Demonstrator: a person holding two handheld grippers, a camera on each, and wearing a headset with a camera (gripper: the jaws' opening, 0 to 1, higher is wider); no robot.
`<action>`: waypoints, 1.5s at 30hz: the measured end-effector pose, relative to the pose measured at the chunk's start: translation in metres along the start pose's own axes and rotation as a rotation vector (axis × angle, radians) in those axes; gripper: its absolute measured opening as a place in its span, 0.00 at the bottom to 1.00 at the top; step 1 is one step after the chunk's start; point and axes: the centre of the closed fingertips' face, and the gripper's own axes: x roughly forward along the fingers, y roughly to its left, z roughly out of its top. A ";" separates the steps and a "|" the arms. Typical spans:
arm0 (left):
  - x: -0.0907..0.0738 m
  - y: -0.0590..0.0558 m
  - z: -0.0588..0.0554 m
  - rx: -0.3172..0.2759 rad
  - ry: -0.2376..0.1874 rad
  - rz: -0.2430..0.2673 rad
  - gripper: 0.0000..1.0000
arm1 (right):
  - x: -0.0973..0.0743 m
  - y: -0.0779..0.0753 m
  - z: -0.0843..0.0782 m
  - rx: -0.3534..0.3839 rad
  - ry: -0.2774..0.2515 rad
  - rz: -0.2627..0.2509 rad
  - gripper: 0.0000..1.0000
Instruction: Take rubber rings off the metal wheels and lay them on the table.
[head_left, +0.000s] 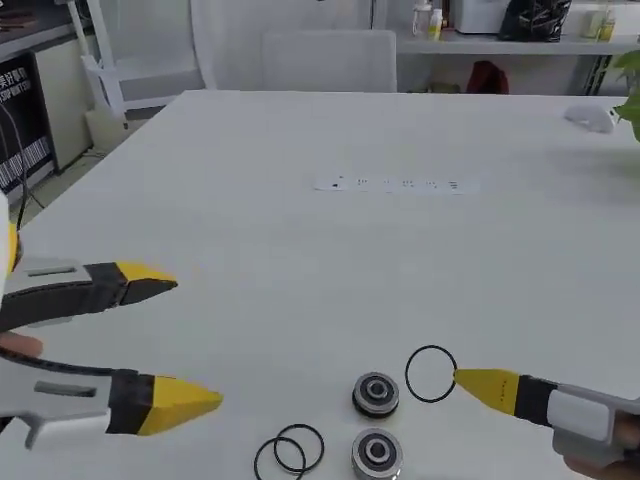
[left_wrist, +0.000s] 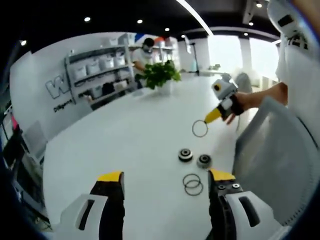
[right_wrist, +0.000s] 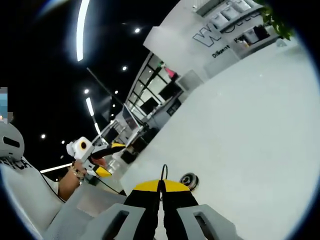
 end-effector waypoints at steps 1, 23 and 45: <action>-0.002 0.000 -0.001 -0.006 -0.004 0.007 0.72 | -0.001 0.002 0.000 -0.009 0.003 -0.001 0.00; -0.033 -0.003 -0.036 -0.103 -0.028 0.119 0.87 | -0.005 0.038 0.024 -0.068 -0.022 0.042 0.00; -0.046 -0.008 -0.057 -0.121 0.031 0.129 0.86 | 0.017 0.071 0.033 -0.119 0.023 0.119 0.00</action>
